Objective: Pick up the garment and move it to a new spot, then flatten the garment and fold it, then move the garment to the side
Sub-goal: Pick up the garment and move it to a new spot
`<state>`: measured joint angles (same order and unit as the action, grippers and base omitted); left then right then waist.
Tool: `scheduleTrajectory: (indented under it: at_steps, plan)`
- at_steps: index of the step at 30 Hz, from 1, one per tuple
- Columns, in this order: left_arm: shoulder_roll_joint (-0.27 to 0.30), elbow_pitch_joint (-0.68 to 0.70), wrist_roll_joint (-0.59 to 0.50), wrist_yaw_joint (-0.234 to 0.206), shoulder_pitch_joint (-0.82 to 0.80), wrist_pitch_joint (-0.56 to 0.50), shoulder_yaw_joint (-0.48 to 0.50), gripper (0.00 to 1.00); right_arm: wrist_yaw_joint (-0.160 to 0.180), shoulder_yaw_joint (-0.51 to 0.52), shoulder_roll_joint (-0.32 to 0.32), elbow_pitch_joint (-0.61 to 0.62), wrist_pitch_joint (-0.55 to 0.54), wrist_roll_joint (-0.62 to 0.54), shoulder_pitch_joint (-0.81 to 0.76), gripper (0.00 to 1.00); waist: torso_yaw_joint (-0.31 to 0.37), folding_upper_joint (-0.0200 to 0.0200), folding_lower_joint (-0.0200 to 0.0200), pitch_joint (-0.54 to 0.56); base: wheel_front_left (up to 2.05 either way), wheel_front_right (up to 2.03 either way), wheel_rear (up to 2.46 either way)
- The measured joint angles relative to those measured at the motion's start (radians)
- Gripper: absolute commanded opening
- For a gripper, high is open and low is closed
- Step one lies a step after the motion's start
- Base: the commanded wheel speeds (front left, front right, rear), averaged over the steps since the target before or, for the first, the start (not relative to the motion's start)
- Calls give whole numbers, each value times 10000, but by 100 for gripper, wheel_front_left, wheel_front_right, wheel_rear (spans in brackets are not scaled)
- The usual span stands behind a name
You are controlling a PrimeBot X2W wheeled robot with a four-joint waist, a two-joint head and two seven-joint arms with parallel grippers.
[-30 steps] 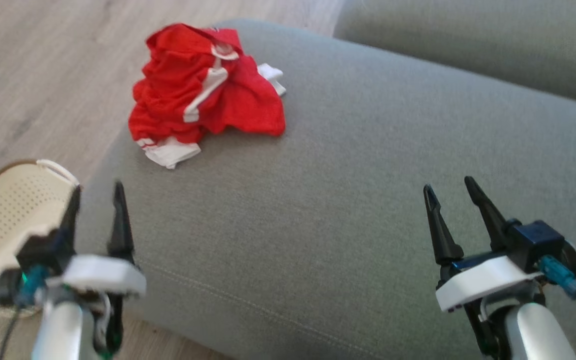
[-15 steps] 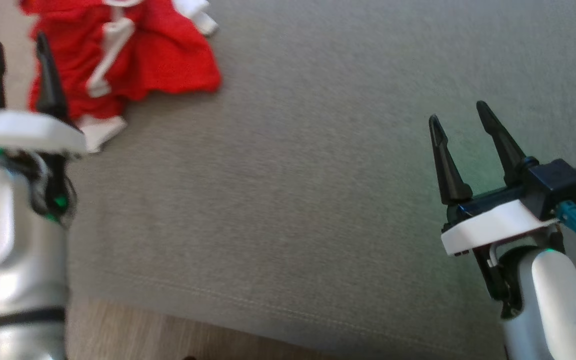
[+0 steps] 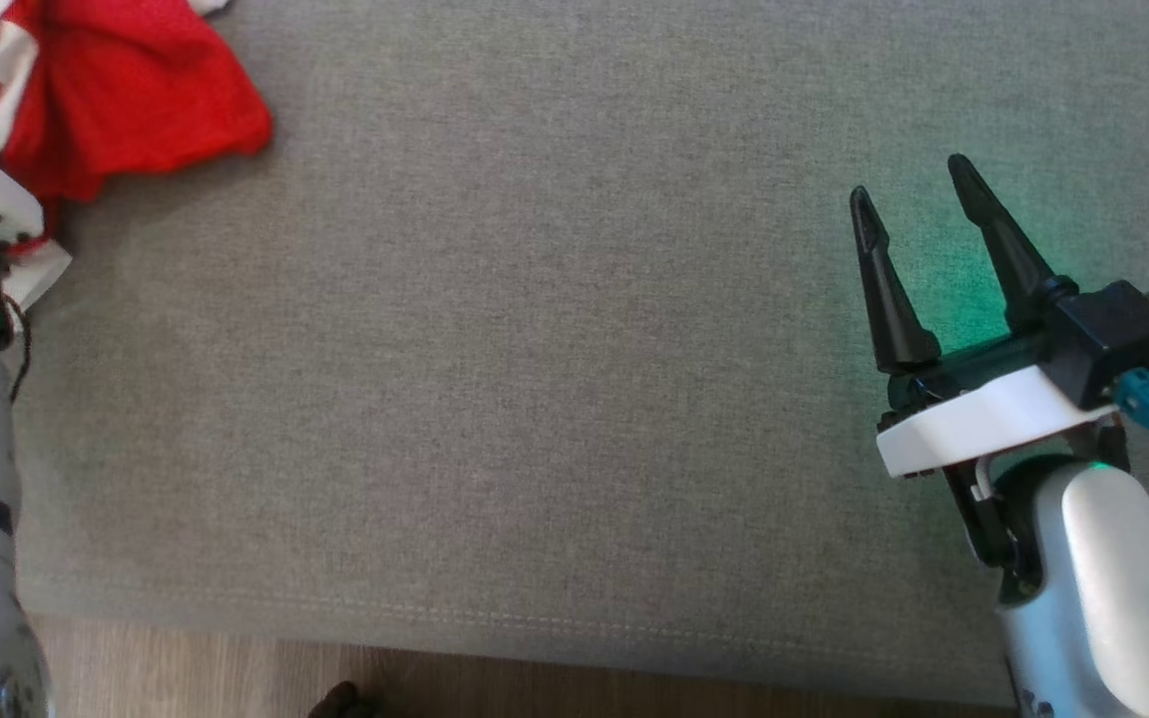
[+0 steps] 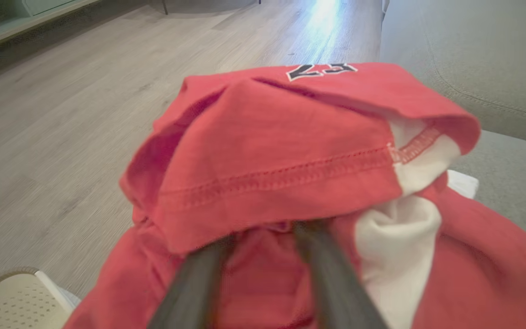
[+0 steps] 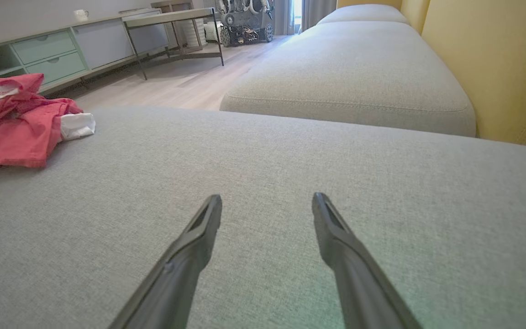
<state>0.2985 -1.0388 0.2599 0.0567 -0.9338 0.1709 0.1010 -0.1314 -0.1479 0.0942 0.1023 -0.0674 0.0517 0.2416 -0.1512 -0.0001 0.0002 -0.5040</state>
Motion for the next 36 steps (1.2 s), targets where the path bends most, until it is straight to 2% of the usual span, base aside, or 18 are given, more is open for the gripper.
scheduleTrajectory:
  at_steps: [5,9,15,23,28,30,36]
  plan:
    - [125,-136,-136,61,-204,633,-234,0,0,140,-19,-107,104,0,-4,100,-84,0,-1,135,0,0,0]
    - [240,556,-265,50,-185,773,-232,0,0,221,-52,-205,167,6,-12,100,-247,0,-1,460,0,0,0]
    - [211,3164,-506,36,458,792,-221,0,0,366,-180,-453,393,125,-136,100,-469,0,-1,1264,0,0,0]
    - [146,5937,-775,65,2586,844,-600,0,0,717,-297,-685,596,445,-1106,100,-528,1,-2,2687,0,0,0]
    - [-36,7954,-802,130,4190,178,-922,0,0,947,-422,-600,617,660,-1599,100,-236,1,-2,3338,0,0,0]
    - [-94,8278,-788,130,4521,-17,-957,0,0,966,-426,-539,617,755,-1660,100,-125,1,-2,3386,0,0,0]
    - [-242,9931,-694,125,6082,-1005,-1519,0,0,1049,-445,-125,623,1078,-1720,100,893,1,-2,3269,0,0,0]
